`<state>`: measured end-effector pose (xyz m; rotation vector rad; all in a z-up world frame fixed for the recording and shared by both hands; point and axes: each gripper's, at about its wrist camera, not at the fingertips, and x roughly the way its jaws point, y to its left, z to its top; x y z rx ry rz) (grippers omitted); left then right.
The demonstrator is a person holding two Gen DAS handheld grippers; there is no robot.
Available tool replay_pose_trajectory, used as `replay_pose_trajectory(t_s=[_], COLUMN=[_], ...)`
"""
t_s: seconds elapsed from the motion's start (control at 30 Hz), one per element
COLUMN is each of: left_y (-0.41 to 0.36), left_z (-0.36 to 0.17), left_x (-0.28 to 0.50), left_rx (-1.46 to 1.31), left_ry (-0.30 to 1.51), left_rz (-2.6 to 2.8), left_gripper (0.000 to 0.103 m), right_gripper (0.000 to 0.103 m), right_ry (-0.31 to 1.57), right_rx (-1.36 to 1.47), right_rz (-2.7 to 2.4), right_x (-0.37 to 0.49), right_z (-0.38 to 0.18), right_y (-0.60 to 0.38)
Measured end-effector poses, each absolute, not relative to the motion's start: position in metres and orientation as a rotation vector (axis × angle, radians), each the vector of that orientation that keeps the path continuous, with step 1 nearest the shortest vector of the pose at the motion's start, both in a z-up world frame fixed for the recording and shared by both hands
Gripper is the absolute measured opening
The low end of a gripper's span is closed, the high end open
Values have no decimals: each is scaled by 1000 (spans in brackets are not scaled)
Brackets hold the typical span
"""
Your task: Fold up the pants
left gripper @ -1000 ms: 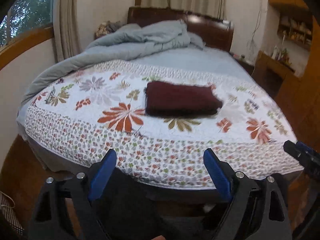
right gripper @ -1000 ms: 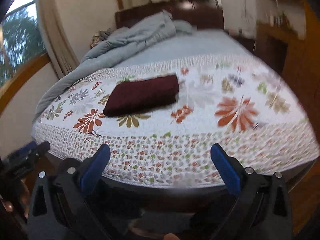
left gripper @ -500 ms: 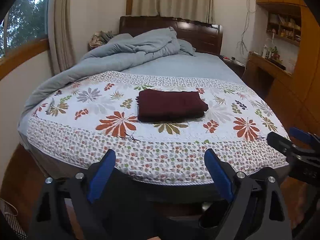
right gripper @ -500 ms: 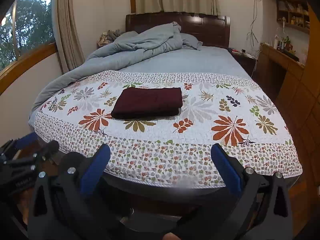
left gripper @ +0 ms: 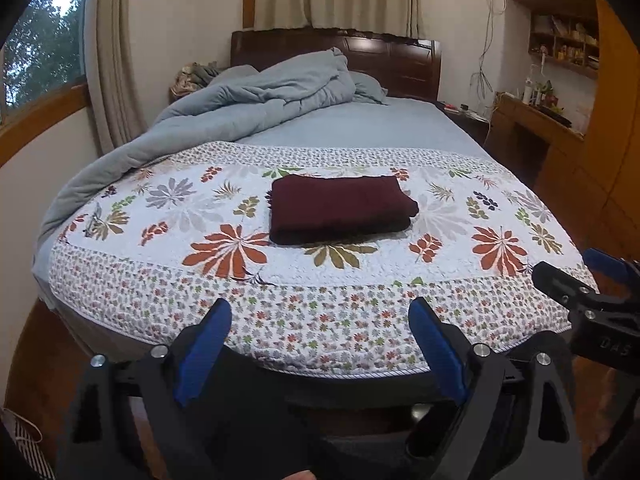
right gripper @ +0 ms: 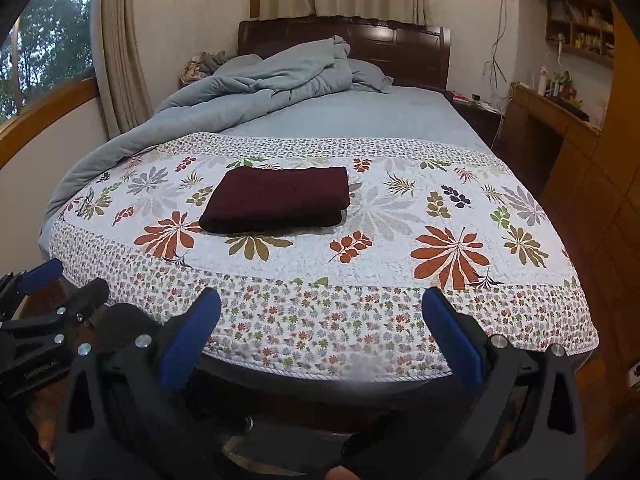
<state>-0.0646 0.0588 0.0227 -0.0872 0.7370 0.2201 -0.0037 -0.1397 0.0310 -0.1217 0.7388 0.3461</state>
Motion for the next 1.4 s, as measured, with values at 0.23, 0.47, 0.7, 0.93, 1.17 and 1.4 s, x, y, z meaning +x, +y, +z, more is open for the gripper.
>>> replay_pose_trajectory(t_s=[0.23, 0.47, 0.7, 0.93, 1.17, 1.4], left_y=[62, 63, 71, 76, 70, 66], left_z=[27, 28, 30, 32, 31, 29], left_x=[-66, -68, -70, -73, -74, -76], left_rx=[-112, -137, -173, -192, -161, -144], left_ry=[724, 725, 705, 681, 687, 693], left_rz=[209, 184, 204, 204, 210, 208], left_gripper=[90, 90, 91, 91, 91, 91], right_gripper=[100, 100, 100, 100, 100, 100], right_ry=[730, 724, 726, 730, 726, 724], right_rx=[-130, -131, -130, -128, -129, -129], right_rz=[352, 358, 355, 358, 360, 363], right_x=[-8, -11, -11, -11, -11, -12], right_z=[32, 34, 33, 31, 32, 33], right_y=[-138, -137, -136, -134, -133, -132])
